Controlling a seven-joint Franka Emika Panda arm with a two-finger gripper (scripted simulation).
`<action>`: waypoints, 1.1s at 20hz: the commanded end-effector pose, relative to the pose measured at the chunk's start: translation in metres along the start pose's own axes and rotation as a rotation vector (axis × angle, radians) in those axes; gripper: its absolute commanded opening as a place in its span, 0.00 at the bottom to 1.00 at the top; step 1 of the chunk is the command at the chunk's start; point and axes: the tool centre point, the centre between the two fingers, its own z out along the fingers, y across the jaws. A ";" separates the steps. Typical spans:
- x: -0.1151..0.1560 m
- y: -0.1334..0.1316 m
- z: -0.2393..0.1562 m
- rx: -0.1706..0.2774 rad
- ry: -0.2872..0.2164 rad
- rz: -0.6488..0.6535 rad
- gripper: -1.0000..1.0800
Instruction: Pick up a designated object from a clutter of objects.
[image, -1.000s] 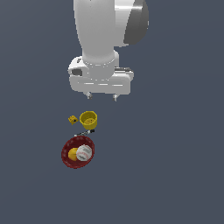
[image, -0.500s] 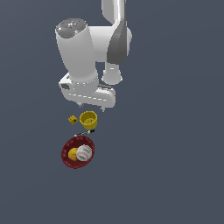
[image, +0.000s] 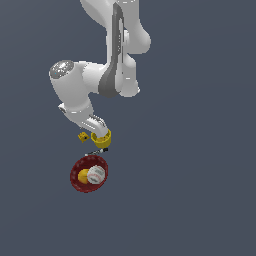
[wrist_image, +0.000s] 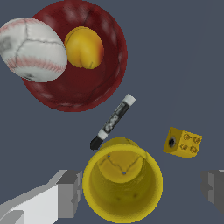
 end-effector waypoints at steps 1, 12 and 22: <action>0.000 0.024 0.020 -0.002 0.007 0.074 0.96; -0.008 0.089 0.068 -0.022 0.025 0.266 0.96; -0.010 0.095 0.077 -0.025 0.026 0.283 0.96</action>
